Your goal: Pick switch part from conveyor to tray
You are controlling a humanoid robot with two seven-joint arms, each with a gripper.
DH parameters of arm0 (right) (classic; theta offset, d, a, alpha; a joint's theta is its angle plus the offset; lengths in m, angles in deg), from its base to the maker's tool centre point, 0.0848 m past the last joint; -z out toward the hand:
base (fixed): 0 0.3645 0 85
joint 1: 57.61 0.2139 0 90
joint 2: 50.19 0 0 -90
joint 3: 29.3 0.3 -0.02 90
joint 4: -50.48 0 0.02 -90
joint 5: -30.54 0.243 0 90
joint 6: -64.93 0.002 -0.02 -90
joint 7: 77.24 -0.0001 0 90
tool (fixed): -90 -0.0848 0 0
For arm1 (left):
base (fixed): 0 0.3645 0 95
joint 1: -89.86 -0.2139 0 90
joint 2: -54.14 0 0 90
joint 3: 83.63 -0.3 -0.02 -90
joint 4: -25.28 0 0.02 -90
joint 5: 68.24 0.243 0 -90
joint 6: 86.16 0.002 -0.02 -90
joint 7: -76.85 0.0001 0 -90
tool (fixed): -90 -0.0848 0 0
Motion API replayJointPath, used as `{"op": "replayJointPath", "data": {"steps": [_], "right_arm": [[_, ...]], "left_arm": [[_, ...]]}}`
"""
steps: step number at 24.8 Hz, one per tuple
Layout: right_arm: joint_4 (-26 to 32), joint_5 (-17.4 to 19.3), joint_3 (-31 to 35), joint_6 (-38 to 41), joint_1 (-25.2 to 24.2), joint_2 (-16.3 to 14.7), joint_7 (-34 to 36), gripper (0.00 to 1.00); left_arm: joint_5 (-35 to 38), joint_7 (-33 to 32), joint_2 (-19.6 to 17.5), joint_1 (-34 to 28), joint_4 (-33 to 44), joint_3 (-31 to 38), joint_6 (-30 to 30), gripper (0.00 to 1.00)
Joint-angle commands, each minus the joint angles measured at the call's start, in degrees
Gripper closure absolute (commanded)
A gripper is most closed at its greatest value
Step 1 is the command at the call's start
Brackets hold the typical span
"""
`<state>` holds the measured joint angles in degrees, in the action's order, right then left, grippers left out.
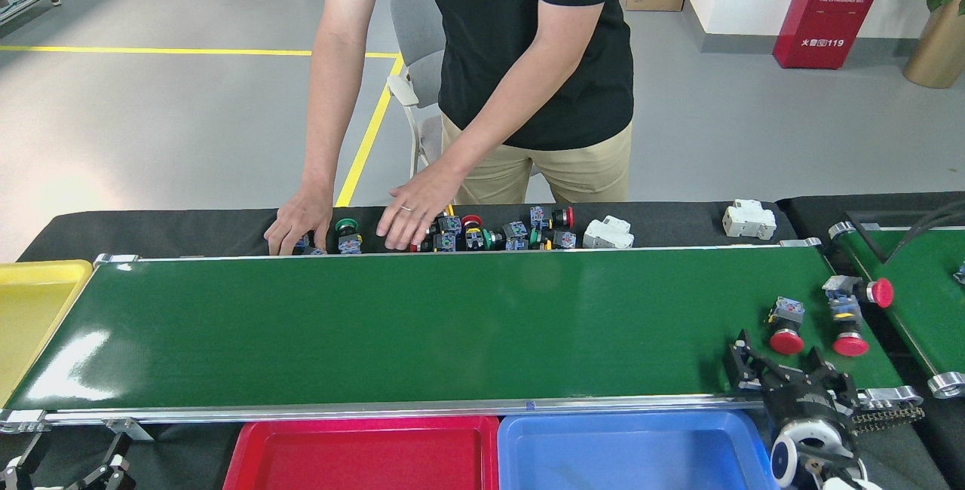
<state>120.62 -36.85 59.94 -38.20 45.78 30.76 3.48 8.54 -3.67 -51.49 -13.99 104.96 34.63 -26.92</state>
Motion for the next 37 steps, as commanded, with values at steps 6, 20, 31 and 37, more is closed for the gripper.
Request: {"op": "replayJointPath", "data": {"steps": [6,20,31,37], "right_arm": [[-1.1,0.3,-3.0,0.0,2.2,-0.6,-1.8,0.98],[24.9,0.5,-13.4,32.9,-7.8,5.7,-1.9,0.96],[21.6,-2.0,-30.8,37.8,-11.7,9.7,-3.0,0.0],[24.5,-1.9,-27.0,34.8,-10.9,10.0,-2.8,0.0]], "left_arm": [[0.0,0.5,-0.7,0.4,0.4,0.2,0.1,0.0],[0.0,0.5,-0.5,0.4,0.5,0.1,0.1,0.0],[-0.1,0.5,-0.5,0.6,0.5,0.1,0.1,0.0],[-0.1,0.5,-0.5,0.6,0.5,0.1,0.1,0.0]]}}
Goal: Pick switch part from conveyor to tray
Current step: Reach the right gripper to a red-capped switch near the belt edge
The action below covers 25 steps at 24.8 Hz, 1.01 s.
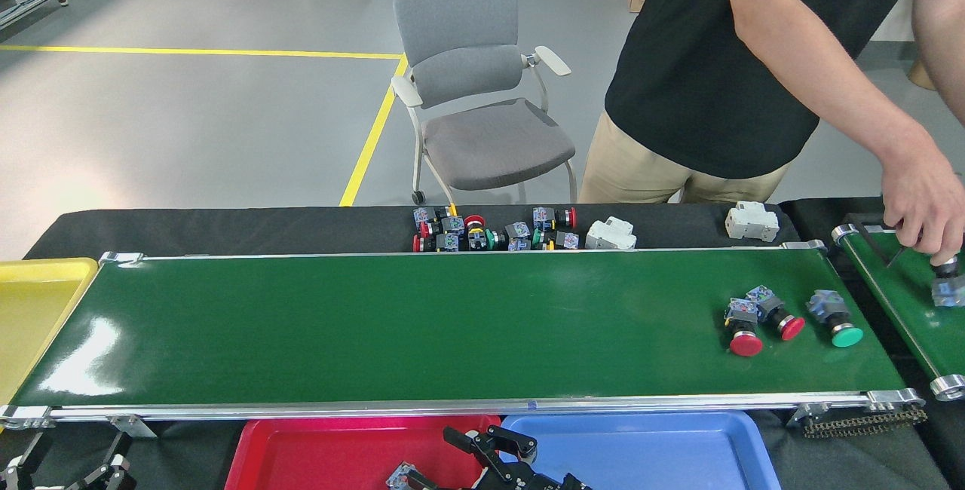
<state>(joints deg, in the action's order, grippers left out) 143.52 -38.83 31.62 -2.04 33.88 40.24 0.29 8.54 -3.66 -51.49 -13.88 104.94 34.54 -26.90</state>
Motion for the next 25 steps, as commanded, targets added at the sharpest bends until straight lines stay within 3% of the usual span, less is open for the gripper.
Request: {"op": "replayJointPath", "data": {"steps": [1,4,7,9,12,15,16,19,22,25], "right_arm": [[3.0,0.1,4.1,-3.2,1.0,0.6,0.6,0.0],[4.5,0.0,11.3,-9.8,1.9,1.4,1.3,0.01],[4.6,-1.5,16.0,-18.2,1.9,0.6,6.9,0.02],[4.5,-5.3,18.5,-27.2,0.8,-1.2,12.1,0.02],[4.8,-5.9,19.9,-34.5,-2.9,-4.1,16.2,0.01],[7.5,-5.9,21.1,-34.6,-9.7,-6.6,16.5,0.0],[8.5,-5.9,21.4,-34.1,-13.3,-6.8,17.0,0.0],[8.4,-5.9,21.4,-32.6,-18.4,-7.5,21.3,0.0],[8.4,-5.9,21.3,-30.9,-19.9,-7.3,21.9,0.0],[8.3,-5.9,21.3,-31.3,-16.9,-6.4,19.2,0.0]], "left_arm": [[-0.1,0.4,-0.5,0.5,0.5,0.2,0.0,0.0],[-0.1,0.4,-0.5,0.5,0.5,0.2,0.0,0.0],[-0.1,0.4,-0.5,0.5,0.5,0.3,0.1,0.0],[-0.1,0.4,-0.5,0.5,0.5,0.3,0.1,0.0],[-0.1,0.4,-0.5,0.4,0.6,0.4,0.1,0.0],[-0.1,0.4,-0.5,0.3,0.7,0.5,0.0,0.0],[-0.1,0.4,-0.5,0.3,0.8,0.5,0.0,0.0],[-0.1,0.4,-0.5,0.1,0.7,0.6,0.0,0.0],[-0.1,0.4,-0.6,0.1,0.6,0.5,0.0,0.0],[-0.1,0.4,-0.6,0.2,0.7,0.3,0.0,0.0]]}}
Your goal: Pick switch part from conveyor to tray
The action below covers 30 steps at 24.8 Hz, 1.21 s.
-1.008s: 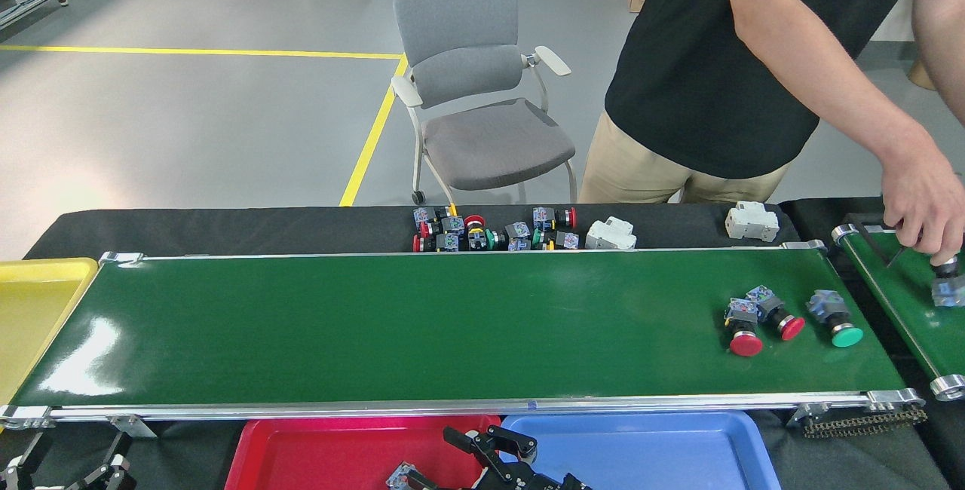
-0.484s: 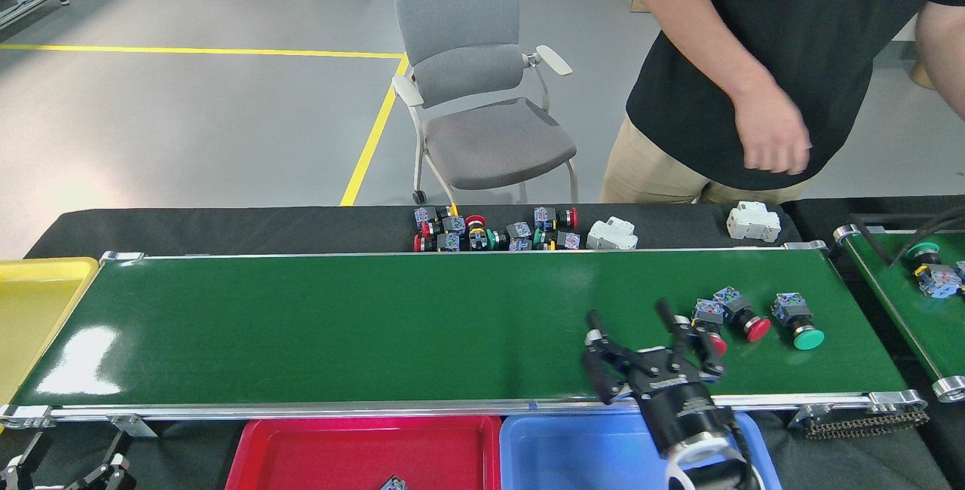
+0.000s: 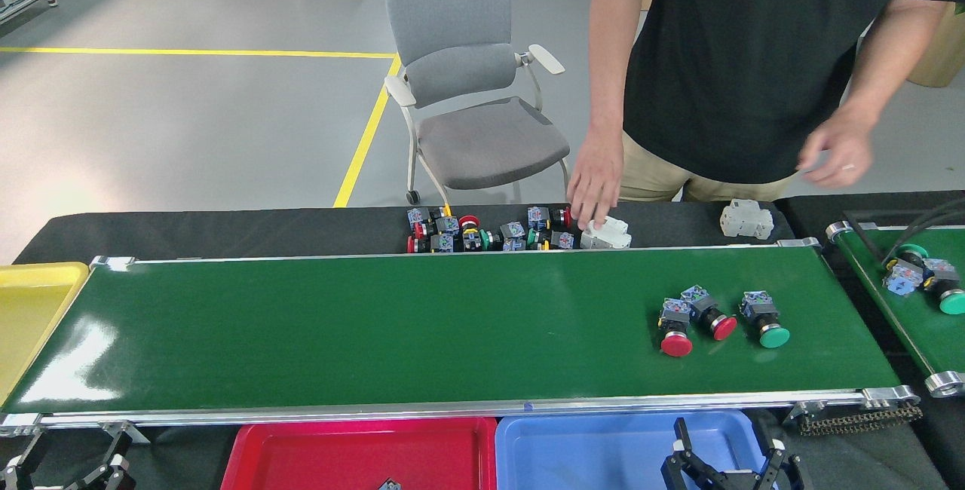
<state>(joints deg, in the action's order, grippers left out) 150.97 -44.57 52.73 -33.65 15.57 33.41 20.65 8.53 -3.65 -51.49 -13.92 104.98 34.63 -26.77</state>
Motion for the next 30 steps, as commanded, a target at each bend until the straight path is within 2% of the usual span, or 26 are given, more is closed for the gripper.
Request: {"op": "replayJointPath", "data": {"steps": [1,4,7,10,14,15,16,18,19,20,22,25,28,30], "right_arm": [[0.4,-0.2,-0.1,0.2,3.6,1.4,-3.9,0.0],[-3.0,-1.0,-0.3,0.1,10.2,5.4,-10.4,0.0],[-9.4,-2.6,-1.7,-0.4,16.5,8.9,-12.1,0.0],[-16.3,-3.7,-4.5,-3.2,21.7,10.4,-13.1,0.0],[-24.4,-3.2,-9.2,-7.9,28.1,10.9,-13.1,0.01],[-25.4,-3.2,-9.8,-8.4,28.9,11.1,-13.3,0.1],[-25.7,-3.3,-10.2,-8.3,29.2,10.8,-14.0,0.3],[-25.7,-3.2,-10.9,-8.0,29.6,10.5,-17.2,0.49],[-25.6,-3.0,-10.9,-7.7,29.7,10.4,-18.2,0.8],[-25.6,-3.0,-11.0,-7.3,29.7,10.4,-18.5,0.86],[-25.4,-3.0,-11.0,-6.3,29.7,10.5,-18.5,0.92],[-24.0,-3.0,-11.0,-6.0,29.7,10.5,-18.6,0.92],[-19.6,-2.9,-11.1,-5.3,28.8,10.5,-19.0,0.91],[-14.4,-3.1,-11.6,-3.4,27.0,10.7,-20.5,0.9]], "left_arm": [[-0.1,0.4,-0.5,0.2,0.6,0.1,-0.2,0.0],[-0.1,0.4,-0.5,0.2,0.5,0.1,-0.2,0.0],[0.0,0.4,-0.5,0.2,0.4,0.1,-0.2,0.0],[0.0,0.4,-0.5,0.2,0.4,0.0,-0.3,0.0],[0.0,0.4,-0.5,0.3,0.4,0.0,-0.3,0.0],[0.0,0.4,-0.5,0.3,0.4,0.0,-0.3,0.0],[0.0,0.4,-0.5,0.3,0.4,0.0,-0.3,0.0],[0.0,0.4,-0.5,0.3,0.4,0.0,-0.3,0.0],[0.0,0.4,-0.5,0.3,0.4,0.0,-0.3,0.0],[0.0,0.4,-0.5,0.3,0.4,0.0,-0.3,0.0],[0.0,0.4,-0.5,0.3,0.4,0.0,-0.3,0.0],[0.0,0.4,-0.5,0.4,0.4,0.0,-0.3,0.0],[0.0,0.4,-0.5,0.3,0.4,0.0,-0.3,0.0],[0.0,0.4,-0.5,0.3,0.4,0.0,-0.3,0.0]]}}
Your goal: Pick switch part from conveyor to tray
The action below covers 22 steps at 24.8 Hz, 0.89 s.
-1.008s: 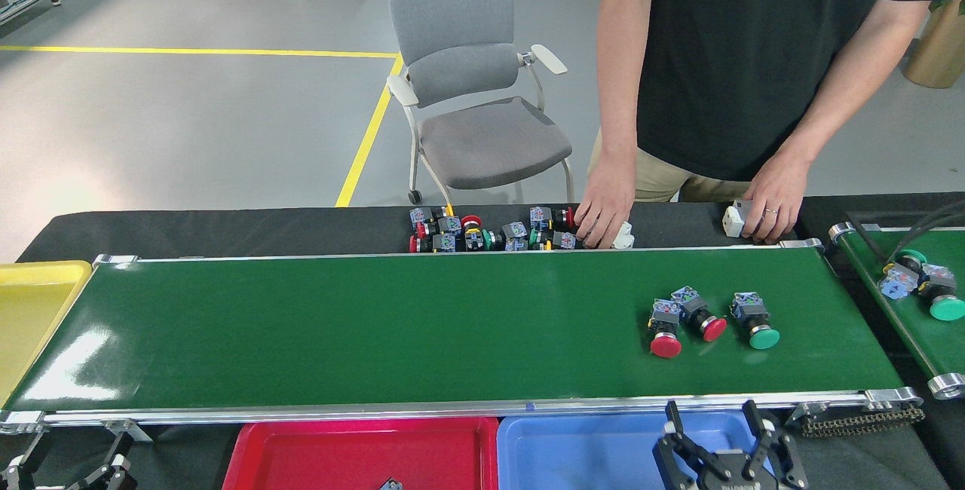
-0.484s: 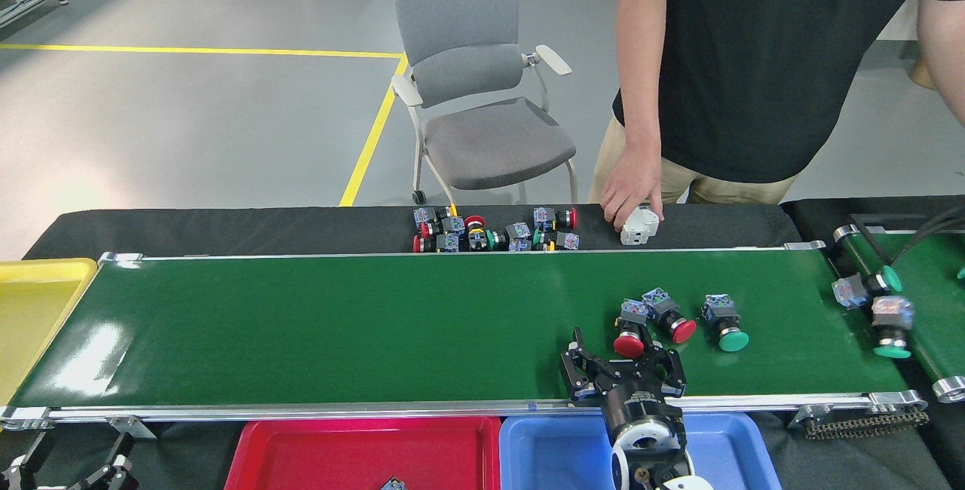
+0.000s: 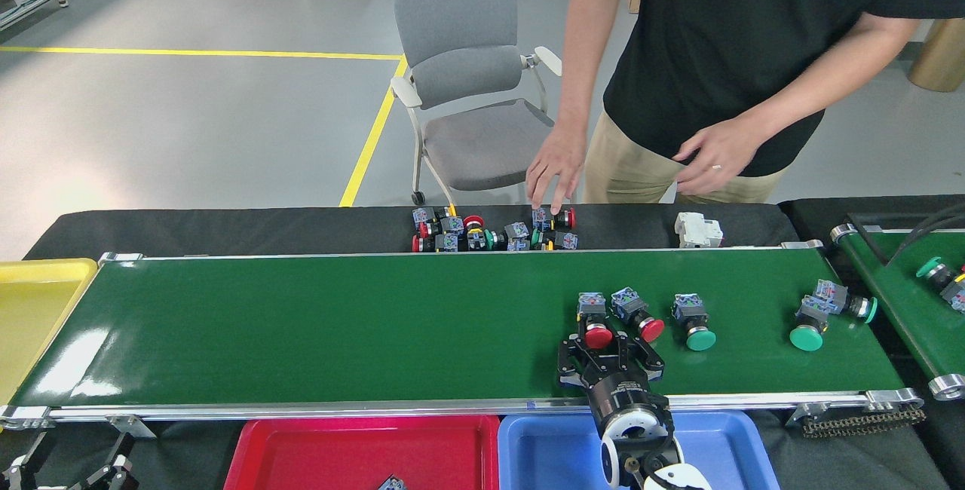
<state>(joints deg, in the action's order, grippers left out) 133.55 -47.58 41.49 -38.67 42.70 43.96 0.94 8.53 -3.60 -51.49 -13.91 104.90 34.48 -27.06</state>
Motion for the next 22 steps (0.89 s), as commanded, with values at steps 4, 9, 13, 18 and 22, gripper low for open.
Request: {"op": "replayJointPath", "data": {"steps": [4,9,13,18,22], "right_arm": [[14.8,-0.1,-7.1,7.1,-4.3,0.0,-1.9,0.87],[17.8,-0.3,-17.3,19.2,-11.8,-0.5,-2.2,0.8],[16.7,-0.3,-18.0,19.1,-17.2,0.0,-2.9,0.51],[16.6,0.1,-17.8,19.3,-17.3,0.0,-2.5,0.0],[17.5,0.0,-16.8,17.2,-15.6,0.5,-2.4,0.0]], "left_arm": [[0.0,0.3,-0.4,0.2,0.5,0.2,0.0,0.0],[0.0,0.2,-0.5,0.3,0.5,0.2,0.0,0.0],[0.0,0.2,-0.6,0.2,0.5,0.2,0.0,0.0],[0.0,0.2,-0.5,0.3,0.9,0.2,0.0,0.0],[0.4,0.4,-0.9,0.2,1.0,0.1,-0.1,0.0]]}}
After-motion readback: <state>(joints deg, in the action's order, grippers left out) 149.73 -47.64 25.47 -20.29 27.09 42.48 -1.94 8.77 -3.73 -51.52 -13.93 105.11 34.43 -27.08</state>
